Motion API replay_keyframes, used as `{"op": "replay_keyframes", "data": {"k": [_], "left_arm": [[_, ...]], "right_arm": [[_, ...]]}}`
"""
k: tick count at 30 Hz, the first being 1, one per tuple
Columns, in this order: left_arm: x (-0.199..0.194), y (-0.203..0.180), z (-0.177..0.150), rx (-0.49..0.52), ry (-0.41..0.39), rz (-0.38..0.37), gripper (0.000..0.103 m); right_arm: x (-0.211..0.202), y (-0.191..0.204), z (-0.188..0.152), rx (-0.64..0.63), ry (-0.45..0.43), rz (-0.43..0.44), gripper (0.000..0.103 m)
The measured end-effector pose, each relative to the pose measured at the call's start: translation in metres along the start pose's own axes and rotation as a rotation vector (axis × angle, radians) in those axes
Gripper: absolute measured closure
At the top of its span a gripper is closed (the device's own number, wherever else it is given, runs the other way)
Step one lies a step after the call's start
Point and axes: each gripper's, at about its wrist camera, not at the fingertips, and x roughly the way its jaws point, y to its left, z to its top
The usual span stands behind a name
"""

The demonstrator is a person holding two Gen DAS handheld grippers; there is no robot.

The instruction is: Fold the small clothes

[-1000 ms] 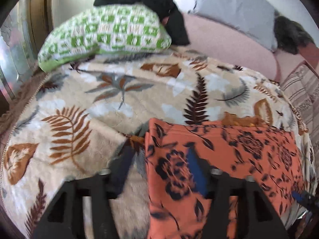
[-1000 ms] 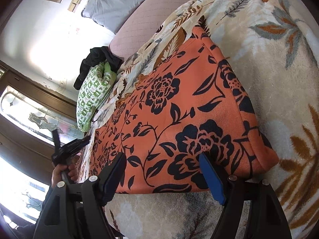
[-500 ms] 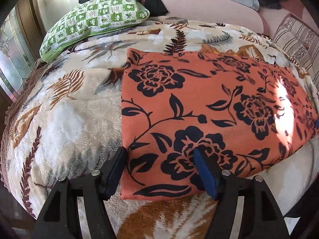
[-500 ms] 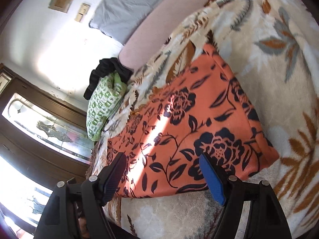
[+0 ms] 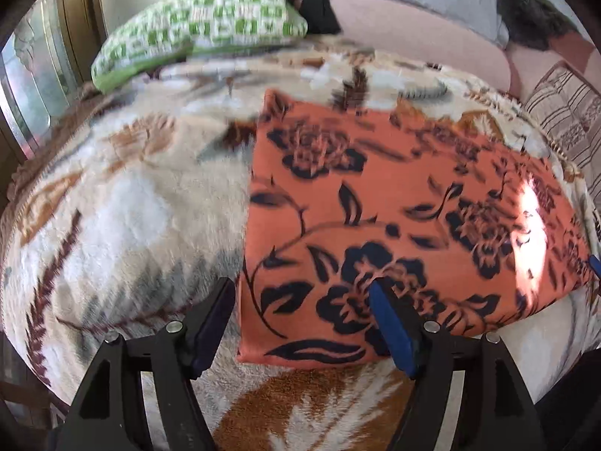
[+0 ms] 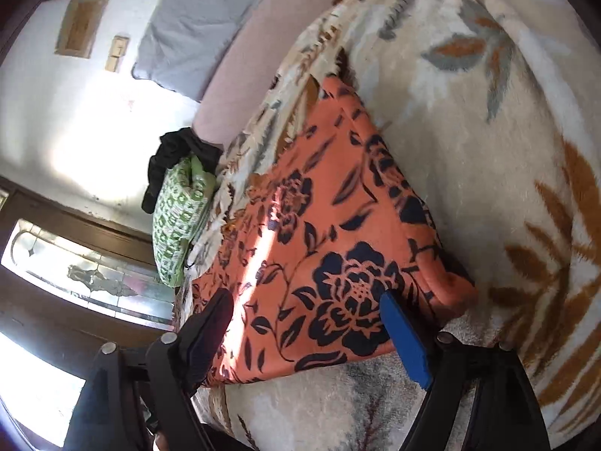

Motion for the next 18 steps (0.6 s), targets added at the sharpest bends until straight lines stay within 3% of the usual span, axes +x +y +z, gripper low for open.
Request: {"op": "replay_keyframes", "data": {"k": [3,5,7,10,13,18], "left_arm": [[-0.005,-0.010,0.001,0.056,-0.058,0.006,0.026],[0.019,-0.014,-0.002,0.088,0.039,0.037,0.025],[0.021,-0.010,-0.007,0.058,0.025,0.025,0.024],[0.019,-0.006,-0.004,0.045,0.016,0.012,0.024],[0.025,0.000,-0.009,0.034,0.020,0.001,0.021],[0.026,0.002,-0.010,0.023,0.007,-0.013,0.020]], "right_arm": [[0.002,-0.008,0.001,0.039,0.009,0.034,0.019],[0.022,-0.034,-0.002,0.127,0.082,-0.051,0.022],[0.011,-0.032,0.002,0.155,0.042,-0.011,0.023],[-0.008,-0.016,0.005,0.065,-0.039,-0.025,0.022],[0.007,-0.036,0.002,0.147,0.024,-0.049,0.022],[-0.011,-0.017,0.011,0.121,-0.048,0.028,0.021]]}}
